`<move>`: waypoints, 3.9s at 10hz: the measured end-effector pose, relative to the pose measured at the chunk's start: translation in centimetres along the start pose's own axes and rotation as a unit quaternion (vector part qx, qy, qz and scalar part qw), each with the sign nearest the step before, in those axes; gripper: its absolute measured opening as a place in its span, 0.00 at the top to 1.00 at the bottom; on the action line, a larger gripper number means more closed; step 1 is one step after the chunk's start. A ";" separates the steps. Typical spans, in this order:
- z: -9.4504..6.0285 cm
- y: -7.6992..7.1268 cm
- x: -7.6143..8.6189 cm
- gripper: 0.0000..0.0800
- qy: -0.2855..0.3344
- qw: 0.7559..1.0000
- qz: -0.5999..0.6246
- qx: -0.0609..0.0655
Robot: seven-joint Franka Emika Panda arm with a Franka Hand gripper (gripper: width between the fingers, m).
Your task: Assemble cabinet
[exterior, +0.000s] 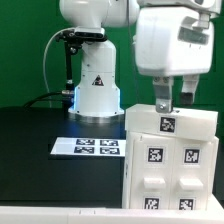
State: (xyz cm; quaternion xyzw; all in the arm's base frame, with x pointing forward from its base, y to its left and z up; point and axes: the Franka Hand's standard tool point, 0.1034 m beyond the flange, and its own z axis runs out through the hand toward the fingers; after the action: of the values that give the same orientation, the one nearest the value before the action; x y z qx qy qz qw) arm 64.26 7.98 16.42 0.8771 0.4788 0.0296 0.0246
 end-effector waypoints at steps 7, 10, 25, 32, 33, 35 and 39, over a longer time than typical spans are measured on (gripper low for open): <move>0.9 -0.3 -0.4 0.31 -0.001 0.989 0.150 0.000; 0.9 -0.2 -0.2 0.31 0.010 0.952 0.307 -0.009; 0.9 -0.2 -1.3 0.31 -0.009 0.413 0.910 0.021; 0.9 -0.5 -1.5 0.29 -0.031 0.188 0.980 0.051; 1.0 -0.5 -1.5 0.05 -0.031 0.190 0.980 0.051; 0.2 -0.9 -1.5 0.02 -0.044 0.286 0.956 0.055; -0.9 -1.4 -0.8 0.00 -0.042 0.503 0.860 0.071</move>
Offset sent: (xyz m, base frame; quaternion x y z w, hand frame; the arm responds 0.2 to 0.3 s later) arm 0.0000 0.0000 0.0000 0.0000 0.0000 0.0000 1.0000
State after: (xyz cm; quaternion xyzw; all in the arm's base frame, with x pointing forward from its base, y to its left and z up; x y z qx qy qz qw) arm 62.58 8.11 17.22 0.8562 -0.5125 -0.0351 -0.0553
